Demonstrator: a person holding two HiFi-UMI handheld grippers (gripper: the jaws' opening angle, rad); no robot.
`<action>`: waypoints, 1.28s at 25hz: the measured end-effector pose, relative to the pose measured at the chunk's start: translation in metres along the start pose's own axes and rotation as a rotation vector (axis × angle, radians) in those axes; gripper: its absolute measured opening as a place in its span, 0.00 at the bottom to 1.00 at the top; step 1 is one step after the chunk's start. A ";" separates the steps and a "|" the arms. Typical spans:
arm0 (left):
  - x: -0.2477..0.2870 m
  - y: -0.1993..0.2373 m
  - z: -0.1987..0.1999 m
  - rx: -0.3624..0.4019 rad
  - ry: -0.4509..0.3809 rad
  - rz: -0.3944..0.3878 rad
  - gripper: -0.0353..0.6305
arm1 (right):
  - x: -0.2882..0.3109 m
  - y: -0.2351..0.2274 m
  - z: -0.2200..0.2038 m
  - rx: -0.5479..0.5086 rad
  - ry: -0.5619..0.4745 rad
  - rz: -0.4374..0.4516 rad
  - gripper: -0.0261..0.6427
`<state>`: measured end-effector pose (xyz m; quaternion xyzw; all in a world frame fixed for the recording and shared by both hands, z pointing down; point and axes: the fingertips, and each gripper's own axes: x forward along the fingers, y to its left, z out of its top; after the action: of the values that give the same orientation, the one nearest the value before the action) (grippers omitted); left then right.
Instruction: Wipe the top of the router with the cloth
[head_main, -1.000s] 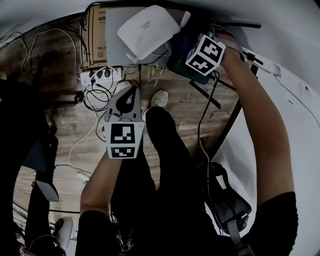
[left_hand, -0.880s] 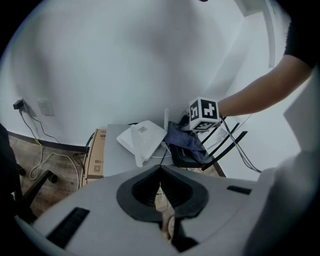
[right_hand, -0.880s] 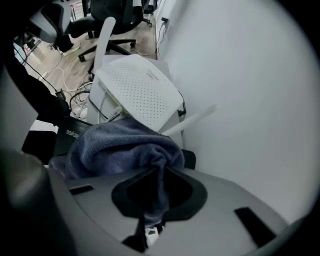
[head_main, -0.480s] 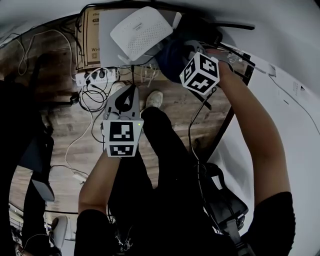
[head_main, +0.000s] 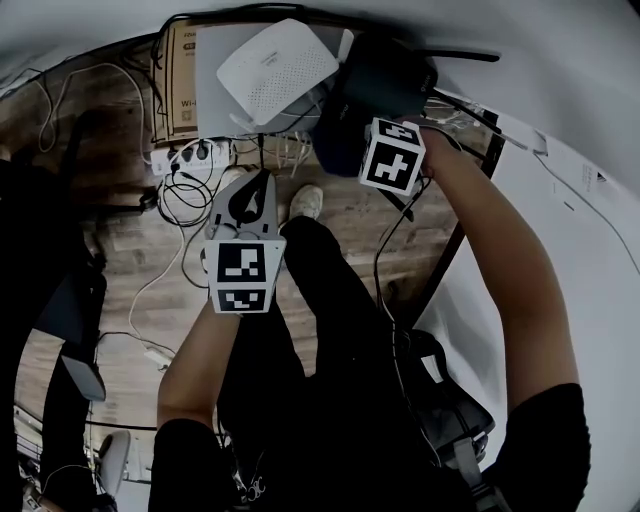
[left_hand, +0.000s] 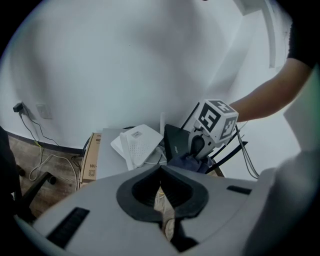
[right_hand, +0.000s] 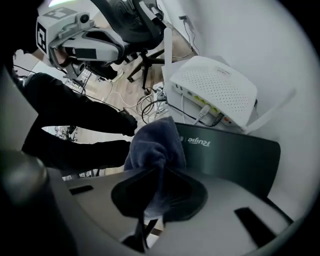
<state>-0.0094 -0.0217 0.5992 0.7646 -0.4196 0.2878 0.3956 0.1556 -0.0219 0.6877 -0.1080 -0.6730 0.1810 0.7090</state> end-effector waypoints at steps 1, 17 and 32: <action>0.000 -0.002 0.000 0.001 0.000 -0.002 0.06 | 0.001 0.000 -0.002 -0.007 0.010 -0.004 0.07; -0.004 -0.015 -0.017 0.008 0.010 -0.004 0.06 | -0.034 -0.135 -0.085 0.148 0.335 -0.561 0.07; -0.010 -0.015 -0.033 -0.006 0.015 0.012 0.06 | -0.039 -0.146 -0.093 0.278 0.353 -0.683 0.07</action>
<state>-0.0044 0.0152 0.6031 0.7588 -0.4221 0.2943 0.3993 0.2626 -0.1620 0.7033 0.1894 -0.5070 0.0031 0.8408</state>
